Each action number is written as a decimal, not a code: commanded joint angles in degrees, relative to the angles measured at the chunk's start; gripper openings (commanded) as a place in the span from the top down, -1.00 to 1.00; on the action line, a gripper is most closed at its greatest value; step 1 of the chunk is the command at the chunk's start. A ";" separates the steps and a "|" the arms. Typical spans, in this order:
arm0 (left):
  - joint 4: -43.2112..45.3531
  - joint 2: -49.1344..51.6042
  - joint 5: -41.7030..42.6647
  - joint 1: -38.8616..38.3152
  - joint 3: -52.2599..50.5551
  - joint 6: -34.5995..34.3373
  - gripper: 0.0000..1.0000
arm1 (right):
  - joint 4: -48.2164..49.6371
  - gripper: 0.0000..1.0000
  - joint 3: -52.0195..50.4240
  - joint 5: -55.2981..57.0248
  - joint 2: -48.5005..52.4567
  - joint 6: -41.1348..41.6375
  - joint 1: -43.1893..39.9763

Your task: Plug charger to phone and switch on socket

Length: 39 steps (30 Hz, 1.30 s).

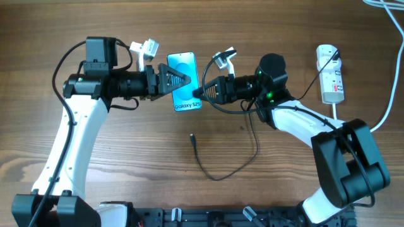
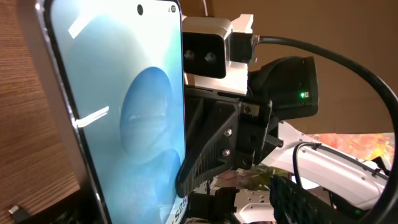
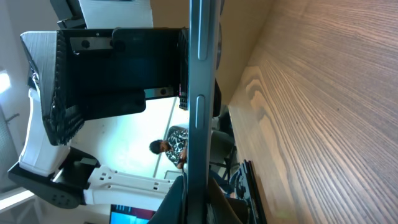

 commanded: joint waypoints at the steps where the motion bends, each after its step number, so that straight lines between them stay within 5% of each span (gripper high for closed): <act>1: 1.03 -0.90 3.28 -1.44 0.42 0.74 -0.60 | 0.07 0.87 0.48 -0.68 0.48 -0.87 0.48; 23: 1.20 -0.90 3.30 -1.46 0.42 0.72 -0.60 | 4.20 0.86 0.48 -7.91 0.48 -1.25 0.48; 27: 1.25 -0.90 3.28 -2.91 0.42 0.74 -0.49 | 4.37 0.86 0.48 -6.05 0.48 -1.16 0.48; 30: 1.25 -0.90 3.28 -3.39 0.42 0.72 -0.19 | 4.37 0.87 0.48 -4.55 0.48 -1.07 0.48; 35: 1.22 -0.90 3.28 -3.39 0.42 0.74 -0.16 | 4.37 0.88 0.48 0.07 0.48 0.48 0.48; 39: 1.25 -0.90 3.28 -3.37 0.42 0.74 0.08 | 4.42 0.91 0.48 0.87 0.48 1.33 0.48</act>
